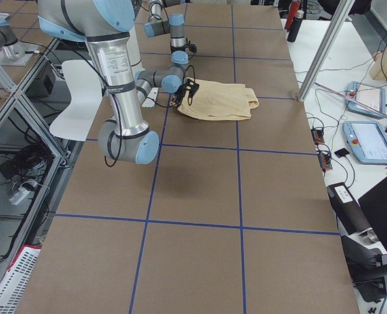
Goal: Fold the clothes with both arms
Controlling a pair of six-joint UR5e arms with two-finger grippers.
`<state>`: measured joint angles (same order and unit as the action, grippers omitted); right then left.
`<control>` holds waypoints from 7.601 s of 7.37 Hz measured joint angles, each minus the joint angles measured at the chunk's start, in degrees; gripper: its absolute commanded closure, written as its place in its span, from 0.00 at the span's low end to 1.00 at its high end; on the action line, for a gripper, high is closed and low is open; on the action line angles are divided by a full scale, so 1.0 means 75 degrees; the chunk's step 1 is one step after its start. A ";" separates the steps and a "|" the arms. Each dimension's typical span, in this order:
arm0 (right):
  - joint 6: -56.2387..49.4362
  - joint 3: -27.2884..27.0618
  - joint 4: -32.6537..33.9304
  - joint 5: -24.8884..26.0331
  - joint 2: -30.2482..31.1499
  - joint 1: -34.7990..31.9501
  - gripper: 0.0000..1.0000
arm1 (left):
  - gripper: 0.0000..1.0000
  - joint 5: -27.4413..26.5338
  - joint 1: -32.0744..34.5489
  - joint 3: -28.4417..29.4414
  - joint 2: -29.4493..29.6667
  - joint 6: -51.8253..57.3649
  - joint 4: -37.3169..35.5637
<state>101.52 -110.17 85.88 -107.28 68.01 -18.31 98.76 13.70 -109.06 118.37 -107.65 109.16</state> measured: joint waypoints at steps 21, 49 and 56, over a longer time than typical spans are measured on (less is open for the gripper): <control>-0.1800 0.3950 -0.1252 -0.0771 -0.2829 -0.3145 1.00 | 1.00 0.0943 0.3094 0.3268 0.1368 0.1751 0.1894; -0.5724 0.5234 -0.0897 0.1344 -0.4233 -0.1531 0.00 | 0.01 0.2008 0.4327 0.1678 -0.0178 0.3810 -0.0047; -0.4914 0.5349 -0.0852 0.1145 -0.4086 -0.1764 0.00 | 0.01 0.2011 0.4325 0.1669 -0.0134 0.3773 -0.0047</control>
<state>64.67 -70.05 79.49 -98.69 37.37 -31.54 113.84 46.14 -96.55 117.36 -79.35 108.81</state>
